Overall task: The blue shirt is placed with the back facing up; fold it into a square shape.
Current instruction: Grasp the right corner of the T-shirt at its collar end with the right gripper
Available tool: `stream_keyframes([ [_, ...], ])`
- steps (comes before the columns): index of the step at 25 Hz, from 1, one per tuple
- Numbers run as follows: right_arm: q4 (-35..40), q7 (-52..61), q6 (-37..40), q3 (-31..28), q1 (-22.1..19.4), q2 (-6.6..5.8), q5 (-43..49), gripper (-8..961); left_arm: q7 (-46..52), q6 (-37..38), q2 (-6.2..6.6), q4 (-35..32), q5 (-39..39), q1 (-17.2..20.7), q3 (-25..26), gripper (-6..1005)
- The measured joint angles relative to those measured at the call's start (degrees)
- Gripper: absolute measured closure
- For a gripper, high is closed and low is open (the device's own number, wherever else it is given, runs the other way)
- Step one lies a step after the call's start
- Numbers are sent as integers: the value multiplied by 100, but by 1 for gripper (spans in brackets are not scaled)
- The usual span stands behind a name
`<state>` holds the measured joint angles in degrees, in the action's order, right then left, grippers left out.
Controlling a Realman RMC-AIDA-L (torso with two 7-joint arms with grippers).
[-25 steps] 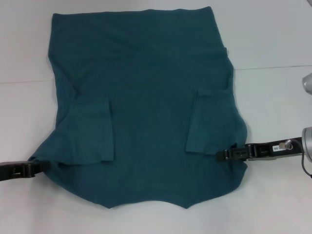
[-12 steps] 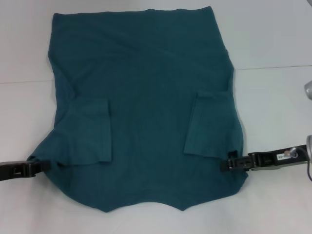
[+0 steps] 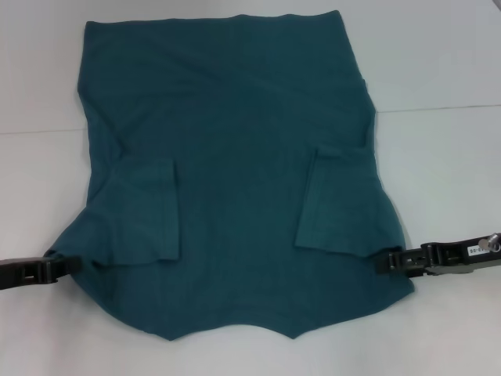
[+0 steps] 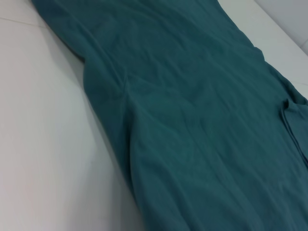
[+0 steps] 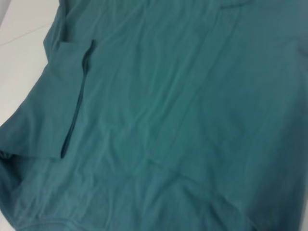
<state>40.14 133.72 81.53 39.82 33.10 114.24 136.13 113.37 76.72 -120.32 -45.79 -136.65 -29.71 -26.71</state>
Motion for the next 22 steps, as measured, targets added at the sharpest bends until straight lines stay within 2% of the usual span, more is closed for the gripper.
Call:
stream_keyframes([
  [12,12,110,61,-40,-81,-148,151,41,2,8,0,0,0,-20,7,900],
  [22,12,123,9,11,-84,-103,153,42,5,1,-8,-1,54,-35,-16,896],
])
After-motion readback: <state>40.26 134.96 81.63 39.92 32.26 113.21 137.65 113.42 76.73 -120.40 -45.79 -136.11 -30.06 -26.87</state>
